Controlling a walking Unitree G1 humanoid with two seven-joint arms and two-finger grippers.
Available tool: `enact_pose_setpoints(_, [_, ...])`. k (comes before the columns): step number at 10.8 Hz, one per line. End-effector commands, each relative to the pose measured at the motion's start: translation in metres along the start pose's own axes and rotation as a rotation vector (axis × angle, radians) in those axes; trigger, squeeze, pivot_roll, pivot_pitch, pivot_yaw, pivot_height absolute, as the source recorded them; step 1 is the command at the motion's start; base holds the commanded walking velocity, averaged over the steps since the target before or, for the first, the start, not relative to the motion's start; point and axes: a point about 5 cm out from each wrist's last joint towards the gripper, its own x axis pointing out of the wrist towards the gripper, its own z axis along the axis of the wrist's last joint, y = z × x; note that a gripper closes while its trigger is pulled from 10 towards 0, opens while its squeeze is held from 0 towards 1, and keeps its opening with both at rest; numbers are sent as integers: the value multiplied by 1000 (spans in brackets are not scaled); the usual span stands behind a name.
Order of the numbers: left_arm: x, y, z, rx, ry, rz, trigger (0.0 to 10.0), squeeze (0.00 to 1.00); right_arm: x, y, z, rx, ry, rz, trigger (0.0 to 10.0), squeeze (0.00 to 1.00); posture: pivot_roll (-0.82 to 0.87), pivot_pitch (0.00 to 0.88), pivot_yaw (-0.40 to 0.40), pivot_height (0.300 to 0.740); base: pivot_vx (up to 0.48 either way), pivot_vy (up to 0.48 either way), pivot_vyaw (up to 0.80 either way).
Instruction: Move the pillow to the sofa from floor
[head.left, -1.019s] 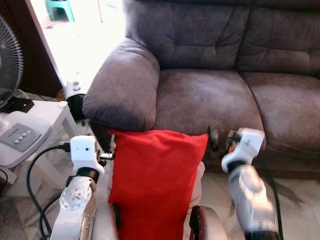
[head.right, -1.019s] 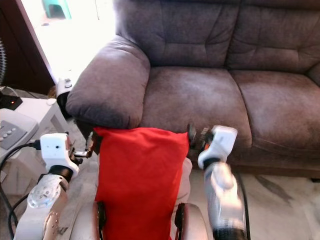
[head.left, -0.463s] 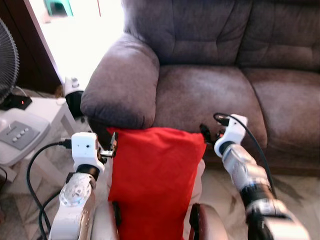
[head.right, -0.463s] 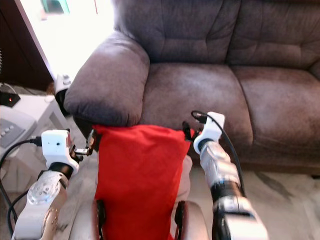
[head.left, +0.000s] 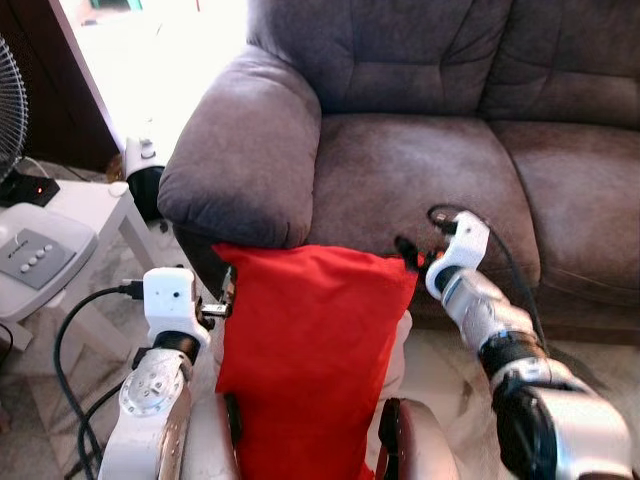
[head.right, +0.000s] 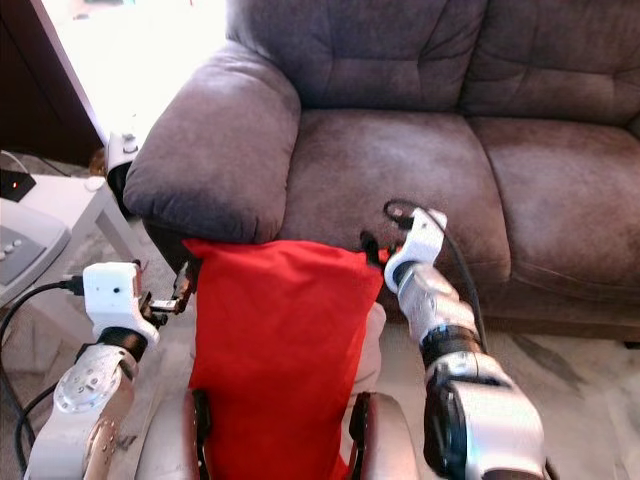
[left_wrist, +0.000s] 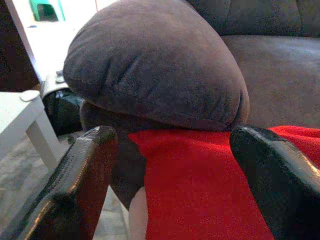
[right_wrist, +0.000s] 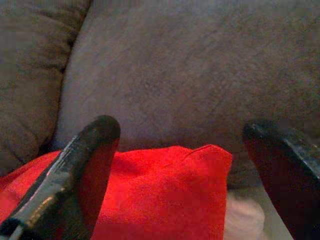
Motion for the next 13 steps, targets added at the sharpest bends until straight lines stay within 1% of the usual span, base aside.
enact_pose_setpoints(1, [4,-3,7,-8,-20,-24,10000,0,0,-5,1,10,-2,-31,10000,0,121,192,-76,537,0,0,0])
enact_pose_setpoints(2, [11,0,11,15,-41,-44,10000,0,0,-8,2,27,-15,-54,10000,0,120,201,-77,537,0,0,0])
enact_pose_setpoints(3, [28,12,23,59,-90,-30,10000,0,-1,-10,-2,43,-9,-67,10000,0,121,213,-78,537,0,0,0])
enact_pose_setpoints(5, [45,21,36,94,-129,-27,10000,0,-1,-13,-8,61,-2,-77,10000,0,117,224,-77,537,0,0,0])
enact_pose_setpoints(7, [44,23,31,106,-109,-43,10000,0,-3,-18,-13,81,-1,-96,10000,0,114,238,-76,537,0,0,0])
enact_pose_setpoints(9, [38,24,29,109,-102,-49,10000,0,-4,-22,-15,130,-15,-113,10000,0,128,257,-75,537,0,0,0])
enact_pose_setpoints(11, [30,25,27,105,-98,-45,10000,0,-3,-19,-13,185,-39,-101,10000,0,141,273,-77,537,0,0,0])
enact_pose_setpoints(12, [29,24,29,105,-101,-44,10000,0,-2,-14,-10,321,-82,-51,10000,0,154,281,-75,537,0,0,0])
enact_pose_setpoints(13, [29,24,31,105,-104,-44,10000,0,-1,-11,-9,382,-96,-12,10000,0,158,284,-75,537,0,0,0])
